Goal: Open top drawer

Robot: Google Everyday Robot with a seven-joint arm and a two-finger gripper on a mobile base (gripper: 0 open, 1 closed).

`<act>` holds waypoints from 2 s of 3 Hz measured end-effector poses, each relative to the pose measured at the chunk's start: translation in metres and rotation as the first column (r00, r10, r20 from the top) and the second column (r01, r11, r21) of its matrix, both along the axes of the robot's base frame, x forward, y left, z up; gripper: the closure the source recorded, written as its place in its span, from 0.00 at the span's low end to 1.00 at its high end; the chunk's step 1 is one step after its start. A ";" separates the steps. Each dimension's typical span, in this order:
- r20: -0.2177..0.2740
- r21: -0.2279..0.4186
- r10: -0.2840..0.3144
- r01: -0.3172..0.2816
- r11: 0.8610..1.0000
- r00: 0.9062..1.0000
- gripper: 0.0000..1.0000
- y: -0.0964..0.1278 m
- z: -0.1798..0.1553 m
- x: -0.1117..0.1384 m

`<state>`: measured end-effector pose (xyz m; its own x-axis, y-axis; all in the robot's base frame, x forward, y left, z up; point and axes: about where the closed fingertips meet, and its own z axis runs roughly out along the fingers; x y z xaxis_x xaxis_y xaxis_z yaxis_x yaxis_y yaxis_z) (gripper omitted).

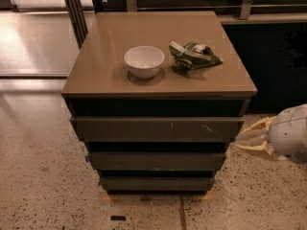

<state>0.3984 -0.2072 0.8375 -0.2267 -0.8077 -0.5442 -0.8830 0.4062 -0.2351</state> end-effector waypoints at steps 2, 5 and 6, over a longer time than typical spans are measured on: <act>0.184 0.213 -0.145 0.105 0.971 0.972 1.00 0.005 -0.053 0.005; 0.446 0.413 -0.389 0.201 0.888 0.806 1.00 -0.030 -0.065 0.098; 0.445 0.408 -0.386 0.201 0.891 0.808 1.00 -0.030 -0.063 0.097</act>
Offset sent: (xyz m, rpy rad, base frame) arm 0.0672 -0.0474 -0.0424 0.3074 -0.6684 -0.3488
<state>0.4950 -0.2372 0.7746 -0.0441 -0.5008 -0.8644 -0.5020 0.7592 -0.4142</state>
